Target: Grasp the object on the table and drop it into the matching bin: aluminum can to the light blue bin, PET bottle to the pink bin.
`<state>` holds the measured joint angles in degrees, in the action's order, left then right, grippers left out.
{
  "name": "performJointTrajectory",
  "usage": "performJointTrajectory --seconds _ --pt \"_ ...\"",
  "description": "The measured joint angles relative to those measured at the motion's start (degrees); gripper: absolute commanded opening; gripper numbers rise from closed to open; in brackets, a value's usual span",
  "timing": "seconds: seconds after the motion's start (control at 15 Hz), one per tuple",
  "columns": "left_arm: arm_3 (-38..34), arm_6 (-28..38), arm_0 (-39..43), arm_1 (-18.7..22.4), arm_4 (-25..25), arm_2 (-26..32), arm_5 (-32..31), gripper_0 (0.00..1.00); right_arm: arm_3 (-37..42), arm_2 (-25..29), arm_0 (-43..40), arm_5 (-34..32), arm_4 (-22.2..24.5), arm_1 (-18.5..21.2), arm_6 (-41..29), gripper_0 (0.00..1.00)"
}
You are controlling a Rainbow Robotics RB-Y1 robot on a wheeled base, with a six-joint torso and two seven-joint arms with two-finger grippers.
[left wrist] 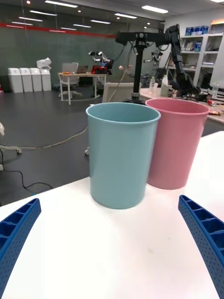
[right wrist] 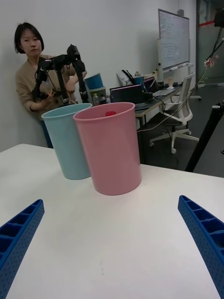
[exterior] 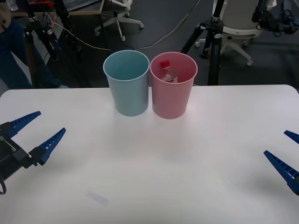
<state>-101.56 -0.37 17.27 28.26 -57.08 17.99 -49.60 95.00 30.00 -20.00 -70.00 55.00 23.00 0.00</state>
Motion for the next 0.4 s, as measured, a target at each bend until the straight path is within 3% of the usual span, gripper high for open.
performJointTrajectory --seconds 0.4 --pt "-0.7 -1.4 4.2 -0.1 1.2 0.2 -1.0 1.0 0.0 0.0 0.0 0.0 0.0 0.0 0.0 1.0"
